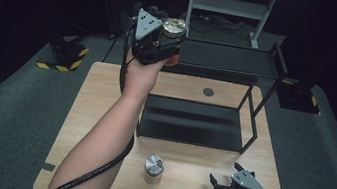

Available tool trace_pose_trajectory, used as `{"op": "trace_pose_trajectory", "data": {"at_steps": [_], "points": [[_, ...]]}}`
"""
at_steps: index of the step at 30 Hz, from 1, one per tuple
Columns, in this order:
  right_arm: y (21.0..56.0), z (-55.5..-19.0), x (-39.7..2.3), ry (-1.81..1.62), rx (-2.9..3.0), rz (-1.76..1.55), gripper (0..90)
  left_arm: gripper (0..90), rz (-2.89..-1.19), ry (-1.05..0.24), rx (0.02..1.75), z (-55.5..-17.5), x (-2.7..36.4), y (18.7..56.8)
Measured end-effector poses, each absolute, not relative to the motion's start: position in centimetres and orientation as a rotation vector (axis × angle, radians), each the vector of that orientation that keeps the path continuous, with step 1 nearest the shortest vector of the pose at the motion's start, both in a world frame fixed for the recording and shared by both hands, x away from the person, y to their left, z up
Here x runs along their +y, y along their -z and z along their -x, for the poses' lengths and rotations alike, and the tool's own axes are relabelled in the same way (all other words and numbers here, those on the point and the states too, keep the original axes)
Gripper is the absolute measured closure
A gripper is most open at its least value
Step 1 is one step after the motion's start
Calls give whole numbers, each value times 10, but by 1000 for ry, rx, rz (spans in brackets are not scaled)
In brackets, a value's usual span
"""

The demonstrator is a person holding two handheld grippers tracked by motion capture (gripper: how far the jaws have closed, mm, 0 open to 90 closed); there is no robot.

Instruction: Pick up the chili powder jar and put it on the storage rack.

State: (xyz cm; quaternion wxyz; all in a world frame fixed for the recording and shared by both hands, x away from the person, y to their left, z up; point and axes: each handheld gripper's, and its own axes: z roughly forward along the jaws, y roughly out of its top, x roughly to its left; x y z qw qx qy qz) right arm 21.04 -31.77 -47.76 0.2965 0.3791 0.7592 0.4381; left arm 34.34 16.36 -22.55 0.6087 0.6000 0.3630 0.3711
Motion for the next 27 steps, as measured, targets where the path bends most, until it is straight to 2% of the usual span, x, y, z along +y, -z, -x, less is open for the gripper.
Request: {"op": "trace_pose_trajectory", "data": {"at_steps": [27], "points": [[479,-210,-319,-1176,2014,-1005,1,343,-1379,-872,883,-365,162,230]]}}
